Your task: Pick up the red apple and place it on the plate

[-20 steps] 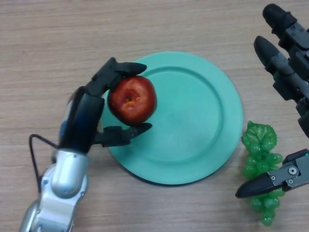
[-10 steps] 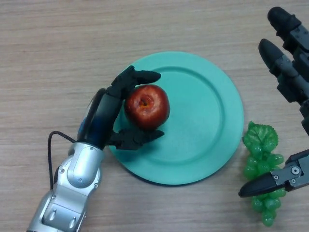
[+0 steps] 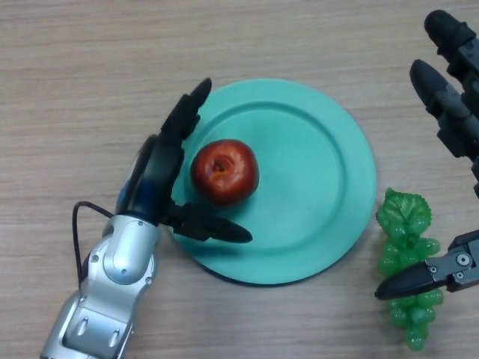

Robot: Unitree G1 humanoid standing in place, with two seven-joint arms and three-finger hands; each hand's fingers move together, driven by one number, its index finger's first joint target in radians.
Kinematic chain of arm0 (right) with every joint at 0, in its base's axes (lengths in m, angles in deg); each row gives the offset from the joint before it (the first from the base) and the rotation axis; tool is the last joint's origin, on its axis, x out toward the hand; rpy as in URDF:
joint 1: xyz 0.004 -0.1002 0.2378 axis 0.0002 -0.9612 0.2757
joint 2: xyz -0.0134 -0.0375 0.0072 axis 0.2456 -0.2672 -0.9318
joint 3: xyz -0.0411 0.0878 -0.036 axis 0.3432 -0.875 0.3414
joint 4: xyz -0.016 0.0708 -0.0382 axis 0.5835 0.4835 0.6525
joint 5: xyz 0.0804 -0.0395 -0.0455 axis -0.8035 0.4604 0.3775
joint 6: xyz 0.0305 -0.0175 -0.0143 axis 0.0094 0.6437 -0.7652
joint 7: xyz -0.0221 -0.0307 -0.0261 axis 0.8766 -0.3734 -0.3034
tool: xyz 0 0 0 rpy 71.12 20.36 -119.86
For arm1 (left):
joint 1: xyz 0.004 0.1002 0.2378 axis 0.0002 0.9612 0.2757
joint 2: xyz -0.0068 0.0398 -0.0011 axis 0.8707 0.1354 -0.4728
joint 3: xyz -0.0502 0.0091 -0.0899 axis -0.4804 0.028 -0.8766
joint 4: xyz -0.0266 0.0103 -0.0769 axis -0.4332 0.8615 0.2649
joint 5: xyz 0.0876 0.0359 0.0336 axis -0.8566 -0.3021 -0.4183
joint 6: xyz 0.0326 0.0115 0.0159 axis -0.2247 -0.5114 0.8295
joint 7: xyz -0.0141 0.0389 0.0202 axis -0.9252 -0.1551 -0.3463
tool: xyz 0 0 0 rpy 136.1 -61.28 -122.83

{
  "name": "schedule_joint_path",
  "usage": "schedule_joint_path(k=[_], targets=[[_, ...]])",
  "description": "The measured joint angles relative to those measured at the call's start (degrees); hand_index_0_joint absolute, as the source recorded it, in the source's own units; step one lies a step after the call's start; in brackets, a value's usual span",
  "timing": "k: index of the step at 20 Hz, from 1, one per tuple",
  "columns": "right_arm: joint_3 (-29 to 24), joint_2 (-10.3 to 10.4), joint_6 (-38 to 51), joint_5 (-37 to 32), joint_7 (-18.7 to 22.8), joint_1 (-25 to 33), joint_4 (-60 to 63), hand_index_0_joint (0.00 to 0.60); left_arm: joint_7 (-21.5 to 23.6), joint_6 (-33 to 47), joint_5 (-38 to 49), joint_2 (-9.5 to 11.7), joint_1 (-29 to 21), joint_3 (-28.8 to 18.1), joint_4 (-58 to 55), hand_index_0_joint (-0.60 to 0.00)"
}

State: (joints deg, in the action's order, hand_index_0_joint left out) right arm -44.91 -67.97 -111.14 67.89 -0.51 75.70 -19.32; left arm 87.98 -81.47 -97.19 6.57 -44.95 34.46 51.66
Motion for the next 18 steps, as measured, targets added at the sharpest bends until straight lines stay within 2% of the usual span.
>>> schedule_joint_path(k=[4,6,8,9,11,12,15,18], targets=[[0.13,-0.02,0.01,-0.02,-0.01,0.42,0.0,0.0,-4.88,-8.66,6.27,-0.04,2.97,-2.36,-16.25,0.0],[0.17,-0.15,0.0,-0.01,0.0,0.96,-0.03,0.0,-7.97,-14.35,9.48,-0.07,4.24,-5.85,-25.1,0.0],[0.22,-0.43,-0.03,-0.01,0.1,1.59,-0.05,0.0,-8.87,-19.37,21.08,0.24,5.49,-11.94,-33.06,0.0],[0.25,-0.5,-0.07,-0.01,0.24,2.25,-0.08,0.0,-8.89,-20.59,25.35,1.86,6.19,-14.8,-36.19,0.0],[0.26,-0.53,-0.14,-0.02,0.86,2.73,-0.22,0.0,-8.91,-22.24,31.35,4.03,8.69,-19.01,-40.08,0.0],[0.26,-0.53,-0.23,-0.03,0.94,2.82,-0.25,0.0,-8.96,-22.25,31.41,4.58,10.0,-20.1,-40.9,0.0],[0.14,-0.6,-1.51,-3.65,3.04,3.88,-0.25,0.0,-11.49,-22.01,32.9,4.61,14.4,-23.76,-41.22,0.0],[0.23,-0.94,-2.07,-4.49,4.28,5.82,0.06,0.0,-12.48,-17.96,32.26,4.38,15.56,-23.65,-38.82,0.0]])
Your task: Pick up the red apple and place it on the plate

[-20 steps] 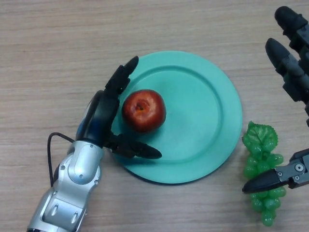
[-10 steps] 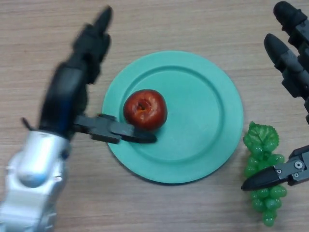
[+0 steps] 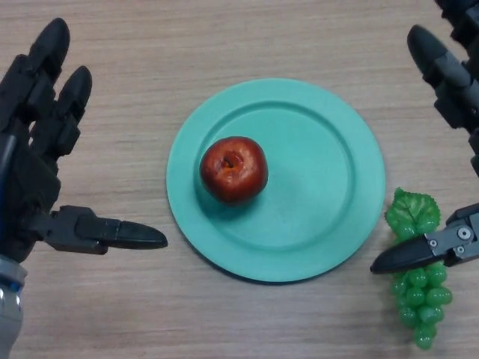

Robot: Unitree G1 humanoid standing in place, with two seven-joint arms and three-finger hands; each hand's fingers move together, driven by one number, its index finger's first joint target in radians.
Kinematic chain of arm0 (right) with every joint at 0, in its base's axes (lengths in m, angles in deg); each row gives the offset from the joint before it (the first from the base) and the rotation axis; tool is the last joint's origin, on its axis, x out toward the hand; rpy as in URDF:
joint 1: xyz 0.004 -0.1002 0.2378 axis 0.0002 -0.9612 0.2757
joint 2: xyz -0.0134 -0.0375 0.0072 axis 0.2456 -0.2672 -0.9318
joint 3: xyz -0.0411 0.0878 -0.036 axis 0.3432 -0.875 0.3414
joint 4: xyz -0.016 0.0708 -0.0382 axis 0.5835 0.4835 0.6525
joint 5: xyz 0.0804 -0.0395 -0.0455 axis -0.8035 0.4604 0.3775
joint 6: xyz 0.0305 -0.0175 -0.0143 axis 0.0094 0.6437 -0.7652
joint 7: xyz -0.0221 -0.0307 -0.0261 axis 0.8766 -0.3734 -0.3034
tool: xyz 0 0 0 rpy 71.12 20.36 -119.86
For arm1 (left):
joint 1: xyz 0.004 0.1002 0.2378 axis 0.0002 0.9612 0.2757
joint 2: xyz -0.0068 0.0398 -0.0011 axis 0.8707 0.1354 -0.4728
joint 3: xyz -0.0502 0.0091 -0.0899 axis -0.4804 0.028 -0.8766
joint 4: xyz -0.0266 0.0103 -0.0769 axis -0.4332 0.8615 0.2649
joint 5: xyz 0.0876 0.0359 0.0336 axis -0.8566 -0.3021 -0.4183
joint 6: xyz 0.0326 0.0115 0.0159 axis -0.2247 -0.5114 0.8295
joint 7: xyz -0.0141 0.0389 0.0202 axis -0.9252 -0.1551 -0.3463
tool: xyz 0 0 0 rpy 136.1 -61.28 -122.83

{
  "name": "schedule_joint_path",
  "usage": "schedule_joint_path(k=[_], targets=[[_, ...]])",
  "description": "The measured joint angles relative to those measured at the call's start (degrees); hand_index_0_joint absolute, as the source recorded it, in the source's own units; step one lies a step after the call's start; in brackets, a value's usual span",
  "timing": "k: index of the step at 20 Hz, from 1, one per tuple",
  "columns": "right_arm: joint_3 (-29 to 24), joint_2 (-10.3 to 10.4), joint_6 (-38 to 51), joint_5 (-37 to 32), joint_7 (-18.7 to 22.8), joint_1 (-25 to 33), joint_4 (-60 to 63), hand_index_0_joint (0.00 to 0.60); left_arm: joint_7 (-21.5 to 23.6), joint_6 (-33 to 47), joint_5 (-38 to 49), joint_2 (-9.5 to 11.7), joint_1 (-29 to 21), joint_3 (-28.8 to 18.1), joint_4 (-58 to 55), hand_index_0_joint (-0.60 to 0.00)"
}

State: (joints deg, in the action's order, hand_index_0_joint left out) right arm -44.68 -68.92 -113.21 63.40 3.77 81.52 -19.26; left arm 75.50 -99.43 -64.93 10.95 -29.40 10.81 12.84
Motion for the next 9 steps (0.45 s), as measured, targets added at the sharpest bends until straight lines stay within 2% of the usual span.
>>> schedule_joint_path(k=[6,9], targets=[[0.03,-0.01,0.01,0.01,0.46,0.34,2.08,0.0,-0.54,1.46,-3.16,0.0,0.05,0.11,-0.68,0.0],[0.02,0.01,0.01,-0.01,1.39,0.21,2.46,0.0,-1.56,1.45,-3.54,-0.37,1.63,0.1,-3.79,0.0]])
